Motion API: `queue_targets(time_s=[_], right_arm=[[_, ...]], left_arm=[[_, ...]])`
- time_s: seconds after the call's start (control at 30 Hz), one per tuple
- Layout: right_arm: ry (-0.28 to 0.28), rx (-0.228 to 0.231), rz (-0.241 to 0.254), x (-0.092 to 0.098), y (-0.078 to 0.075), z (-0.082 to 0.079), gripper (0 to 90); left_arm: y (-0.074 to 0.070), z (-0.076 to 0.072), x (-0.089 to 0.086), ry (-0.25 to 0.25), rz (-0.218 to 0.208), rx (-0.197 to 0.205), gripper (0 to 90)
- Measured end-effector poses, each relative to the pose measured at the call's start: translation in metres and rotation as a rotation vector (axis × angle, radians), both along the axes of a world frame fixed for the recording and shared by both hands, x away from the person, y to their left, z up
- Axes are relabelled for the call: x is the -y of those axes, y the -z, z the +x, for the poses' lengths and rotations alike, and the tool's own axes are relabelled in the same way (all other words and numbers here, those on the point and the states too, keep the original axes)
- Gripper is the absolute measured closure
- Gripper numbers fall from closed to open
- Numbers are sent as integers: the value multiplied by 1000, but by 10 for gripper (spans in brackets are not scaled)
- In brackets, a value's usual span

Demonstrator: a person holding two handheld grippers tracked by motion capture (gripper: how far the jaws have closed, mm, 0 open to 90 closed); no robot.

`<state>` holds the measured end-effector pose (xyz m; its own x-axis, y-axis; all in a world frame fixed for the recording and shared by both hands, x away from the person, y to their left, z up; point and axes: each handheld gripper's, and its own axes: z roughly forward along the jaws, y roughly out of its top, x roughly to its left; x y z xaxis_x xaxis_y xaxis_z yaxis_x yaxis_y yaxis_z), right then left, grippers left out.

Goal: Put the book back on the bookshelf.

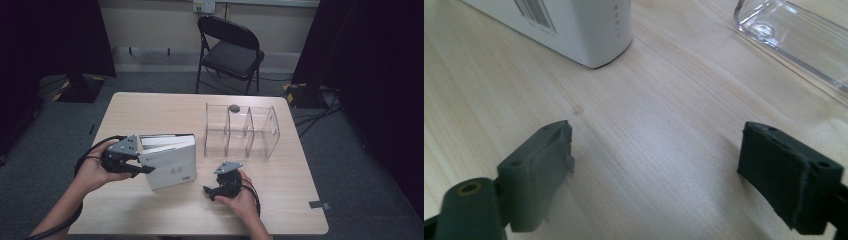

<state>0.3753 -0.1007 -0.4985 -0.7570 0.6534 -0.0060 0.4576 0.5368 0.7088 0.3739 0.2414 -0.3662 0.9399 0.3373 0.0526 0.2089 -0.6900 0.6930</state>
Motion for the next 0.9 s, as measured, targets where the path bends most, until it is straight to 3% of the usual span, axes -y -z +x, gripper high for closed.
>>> queue_targets(time_s=[0.33, 0.53, 0.67, 0.7, 0.9], right_arm=[[-57, -41, -9, -6, -8, 2, 181], [-129, -45, -18, -12, -19, 5, 194], [-165, -61, -1, -16, -31, 8, 203], [-176, -69, 15, -17, -35, 9, 203], [-210, -58, 32, -24, -56, 17, 207]], left_arm=[[6, -4, -6, -34, -19, 11, 582], [8, -5, -7, -38, -20, 11, 574], [10, -6, -9, -48, -24, 15, 570], [11, -6, -9, -51, -44, 12, 567], [16, -7, -13, -62, -33, 4, 558]])
